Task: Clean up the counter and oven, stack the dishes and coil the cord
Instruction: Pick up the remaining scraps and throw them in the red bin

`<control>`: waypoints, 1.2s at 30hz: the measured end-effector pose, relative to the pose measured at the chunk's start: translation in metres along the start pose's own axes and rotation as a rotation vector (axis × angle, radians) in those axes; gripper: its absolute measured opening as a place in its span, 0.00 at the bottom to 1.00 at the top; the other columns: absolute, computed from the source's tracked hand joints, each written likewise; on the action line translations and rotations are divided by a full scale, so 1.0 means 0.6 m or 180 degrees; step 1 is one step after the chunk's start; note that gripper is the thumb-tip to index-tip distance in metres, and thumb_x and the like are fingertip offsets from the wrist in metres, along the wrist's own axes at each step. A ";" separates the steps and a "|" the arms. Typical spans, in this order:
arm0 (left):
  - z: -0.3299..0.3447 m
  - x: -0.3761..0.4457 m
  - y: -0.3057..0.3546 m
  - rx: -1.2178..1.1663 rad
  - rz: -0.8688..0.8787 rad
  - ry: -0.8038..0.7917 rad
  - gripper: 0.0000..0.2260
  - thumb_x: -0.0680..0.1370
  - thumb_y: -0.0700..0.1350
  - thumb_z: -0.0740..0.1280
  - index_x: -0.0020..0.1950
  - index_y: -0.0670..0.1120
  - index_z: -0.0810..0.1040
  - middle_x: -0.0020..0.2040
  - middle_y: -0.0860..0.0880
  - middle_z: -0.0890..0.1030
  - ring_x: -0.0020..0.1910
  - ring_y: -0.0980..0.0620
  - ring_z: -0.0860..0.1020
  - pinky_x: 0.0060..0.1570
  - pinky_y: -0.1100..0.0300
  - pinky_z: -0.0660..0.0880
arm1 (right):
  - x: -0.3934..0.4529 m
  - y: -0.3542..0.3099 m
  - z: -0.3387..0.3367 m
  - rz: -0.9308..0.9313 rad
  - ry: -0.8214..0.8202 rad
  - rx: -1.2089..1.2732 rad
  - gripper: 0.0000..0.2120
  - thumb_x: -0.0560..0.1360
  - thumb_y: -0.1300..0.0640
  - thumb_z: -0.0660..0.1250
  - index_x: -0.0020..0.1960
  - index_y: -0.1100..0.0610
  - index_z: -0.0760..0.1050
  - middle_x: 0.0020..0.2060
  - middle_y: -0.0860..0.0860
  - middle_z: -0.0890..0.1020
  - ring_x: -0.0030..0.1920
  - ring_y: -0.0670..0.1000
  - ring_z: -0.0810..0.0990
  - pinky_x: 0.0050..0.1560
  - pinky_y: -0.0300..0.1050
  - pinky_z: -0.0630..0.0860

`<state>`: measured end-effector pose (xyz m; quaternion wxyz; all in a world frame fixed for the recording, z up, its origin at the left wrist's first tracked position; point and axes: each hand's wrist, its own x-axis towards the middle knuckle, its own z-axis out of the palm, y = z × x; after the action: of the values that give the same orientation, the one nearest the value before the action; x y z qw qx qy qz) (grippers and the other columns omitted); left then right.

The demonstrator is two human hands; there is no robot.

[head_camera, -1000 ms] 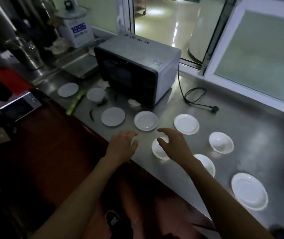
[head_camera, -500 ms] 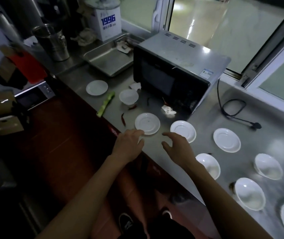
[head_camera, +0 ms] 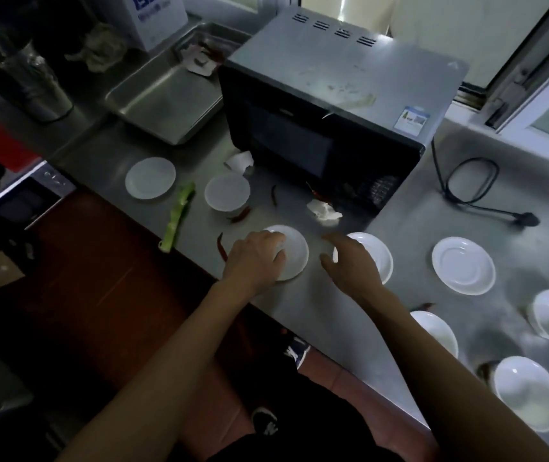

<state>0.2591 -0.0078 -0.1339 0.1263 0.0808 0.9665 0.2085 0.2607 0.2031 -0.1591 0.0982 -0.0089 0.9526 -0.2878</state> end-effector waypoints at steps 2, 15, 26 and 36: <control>0.001 0.036 -0.003 -0.0041 0.0003 -0.0107 0.21 0.81 0.51 0.59 0.72 0.47 0.72 0.69 0.46 0.75 0.65 0.44 0.72 0.65 0.45 0.68 | 0.034 0.011 0.002 0.0094 0.0051 0.0043 0.21 0.77 0.55 0.68 0.70 0.52 0.73 0.64 0.52 0.79 0.62 0.57 0.78 0.62 0.52 0.73; 0.006 0.159 -0.020 0.0104 0.0122 -0.0380 0.15 0.78 0.51 0.58 0.58 0.47 0.78 0.53 0.47 0.80 0.51 0.45 0.77 0.49 0.45 0.76 | 0.182 0.037 0.035 -0.0030 0.0064 -0.0648 0.25 0.74 0.61 0.67 0.71 0.53 0.72 0.71 0.55 0.72 0.70 0.61 0.71 0.64 0.59 0.72; -0.021 0.236 -0.088 0.0038 0.0414 -0.0535 0.17 0.80 0.50 0.62 0.67 0.47 0.76 0.62 0.46 0.80 0.59 0.44 0.77 0.57 0.47 0.74 | 0.233 0.030 0.094 0.0481 0.0233 -0.0817 0.24 0.72 0.66 0.68 0.67 0.55 0.77 0.58 0.60 0.80 0.57 0.63 0.78 0.53 0.56 0.78; -0.081 0.339 -0.175 -0.0038 0.0871 -0.0245 0.12 0.79 0.47 0.64 0.62 0.48 0.78 0.59 0.47 0.80 0.57 0.44 0.77 0.55 0.48 0.74 | 0.263 -0.047 0.092 0.0911 0.0778 -0.0149 0.13 0.75 0.62 0.63 0.54 0.58 0.83 0.59 0.58 0.81 0.59 0.60 0.79 0.57 0.51 0.76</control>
<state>0.0402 -0.0787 -0.1783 0.1341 0.2189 0.9396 0.2263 0.1156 0.1378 -0.2169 0.0215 0.1596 0.9554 -0.2476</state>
